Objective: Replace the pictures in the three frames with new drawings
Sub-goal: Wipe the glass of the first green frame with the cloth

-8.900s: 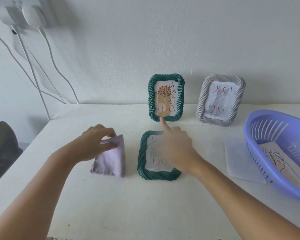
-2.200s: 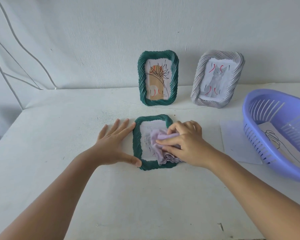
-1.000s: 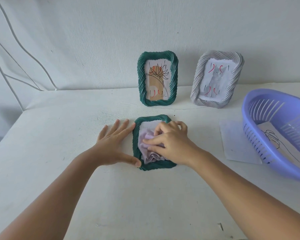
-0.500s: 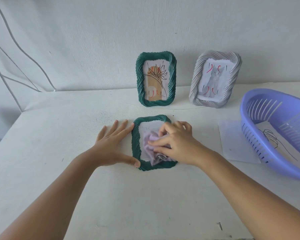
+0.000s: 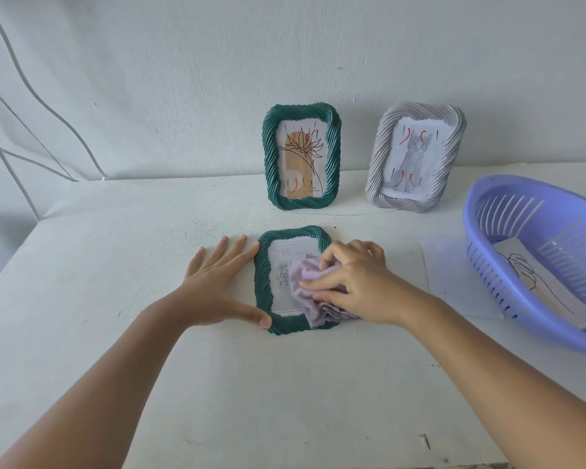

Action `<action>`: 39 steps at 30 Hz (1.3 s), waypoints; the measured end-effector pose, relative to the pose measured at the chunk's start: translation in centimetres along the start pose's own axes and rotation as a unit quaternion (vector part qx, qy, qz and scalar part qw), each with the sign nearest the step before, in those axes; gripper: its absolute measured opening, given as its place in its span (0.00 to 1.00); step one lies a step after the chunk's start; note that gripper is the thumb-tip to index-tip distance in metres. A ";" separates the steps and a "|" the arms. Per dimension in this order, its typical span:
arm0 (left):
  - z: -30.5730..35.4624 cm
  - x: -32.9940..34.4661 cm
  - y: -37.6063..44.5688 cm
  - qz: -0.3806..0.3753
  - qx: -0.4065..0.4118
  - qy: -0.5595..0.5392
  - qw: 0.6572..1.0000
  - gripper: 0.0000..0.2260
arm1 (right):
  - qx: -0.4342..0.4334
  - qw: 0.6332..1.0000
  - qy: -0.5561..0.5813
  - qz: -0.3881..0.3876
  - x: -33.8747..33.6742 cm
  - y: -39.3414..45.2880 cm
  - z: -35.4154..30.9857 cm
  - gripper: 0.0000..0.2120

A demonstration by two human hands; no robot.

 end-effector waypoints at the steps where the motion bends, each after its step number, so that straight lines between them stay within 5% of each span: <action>1: 0.0 0.0 0.0 0.000 -0.001 0.000 1.000 0.63 | -0.004 1.000 0.001 -0.008 -0.4 -0.4 0.2 0.26; 7: 0.0 0.0 0.0 -0.004 0.001 0.000 1.000 0.63 | 0.065 0.995 -0.036 0.061 -1.7 2.0 1.4 0.22; 13: 0.1 -0.2 -0.1 -0.002 -0.002 0.001 1.000 0.63 | 0.003 0.998 -0.014 0.055 1.1 1.0 -0.2 0.21; 20: 0.8 -1.6 -0.7 -0.003 -0.001 -0.068 0.998 0.62 | 0.035 0.996 0.021 0.083 0.4 0.3 1.1 0.24; 24: 0.7 -5.0 -1.0 0.085 -0.016 -0.226 0.970 0.47 | 0.093 0.993 0.016 0.075 0.3 -0.5 2.9 0.29; 28: 4.3 -7.0 0.7 0.178 0.024 -0.165 0.970 0.25 | 0.121 0.992 -0.030 0.024 1.2 -0.6 3.7 0.28; 31: 7.0 -5.9 2.5 0.159 0.043 -0.091 0.982 0.22 | 0.128 0.991 -0.029 -0.001 1.4 -0.5 3.8 0.26; 39: 7.3 -4.7 3.6 0.115 0.026 -0.104 0.988 0.19 | 0.124 0.992 -0.005 0.003 0.9 -0.4 3.6 0.29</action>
Point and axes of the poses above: each hand's wrist, its own y-axis towards the middle knuckle, its own x-axis out of the palm, z = x × y, the point moved 10 cm from there along y, towards the middle knuckle, and after that the axes turned 5 degrees about y, right-handed, at the moved point
